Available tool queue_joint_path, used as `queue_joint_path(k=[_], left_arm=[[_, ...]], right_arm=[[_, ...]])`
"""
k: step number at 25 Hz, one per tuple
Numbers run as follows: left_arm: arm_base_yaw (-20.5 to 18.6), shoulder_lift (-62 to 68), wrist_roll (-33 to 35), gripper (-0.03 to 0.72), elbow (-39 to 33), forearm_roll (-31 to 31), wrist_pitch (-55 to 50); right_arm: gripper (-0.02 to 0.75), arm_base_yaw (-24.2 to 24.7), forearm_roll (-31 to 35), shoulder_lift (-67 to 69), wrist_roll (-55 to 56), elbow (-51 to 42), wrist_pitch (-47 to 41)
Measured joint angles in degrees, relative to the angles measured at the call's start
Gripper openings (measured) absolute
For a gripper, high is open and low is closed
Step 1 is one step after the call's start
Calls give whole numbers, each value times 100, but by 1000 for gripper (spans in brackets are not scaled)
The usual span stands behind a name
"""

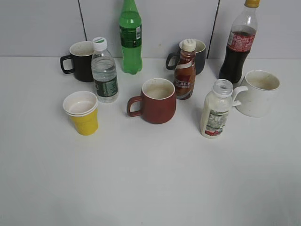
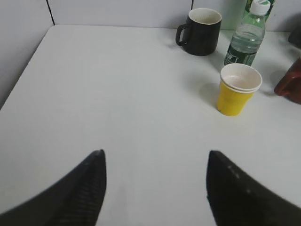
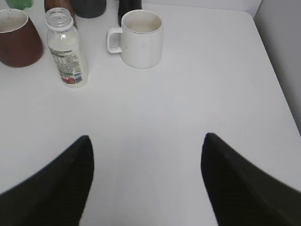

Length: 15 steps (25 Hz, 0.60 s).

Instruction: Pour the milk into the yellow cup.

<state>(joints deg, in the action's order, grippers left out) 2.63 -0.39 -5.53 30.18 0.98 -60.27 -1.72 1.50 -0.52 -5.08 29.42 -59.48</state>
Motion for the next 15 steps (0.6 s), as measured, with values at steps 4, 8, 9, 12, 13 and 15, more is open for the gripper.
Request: queue_joint_path(k=[4, 8, 9, 12, 13, 15], left_arm=[[0, 0, 0, 505, 0, 0, 0], [0, 0, 0, 505, 0, 0, 0], [0, 0, 0, 505, 0, 0, 0], [0, 0, 0, 505, 0, 0, 0], [0, 0, 0, 505, 0, 0, 0], [0, 0, 0, 505, 0, 0, 0]], right_arm=[[533, 0, 0, 0, 0, 0, 0], [533, 0, 0, 0, 0, 0, 0], [533, 0, 0, 0, 0, 0, 0], [533, 0, 0, 0, 6, 0, 0], [533, 0, 0, 0, 6, 0, 0], [533, 0, 0, 0, 6, 0, 0]])
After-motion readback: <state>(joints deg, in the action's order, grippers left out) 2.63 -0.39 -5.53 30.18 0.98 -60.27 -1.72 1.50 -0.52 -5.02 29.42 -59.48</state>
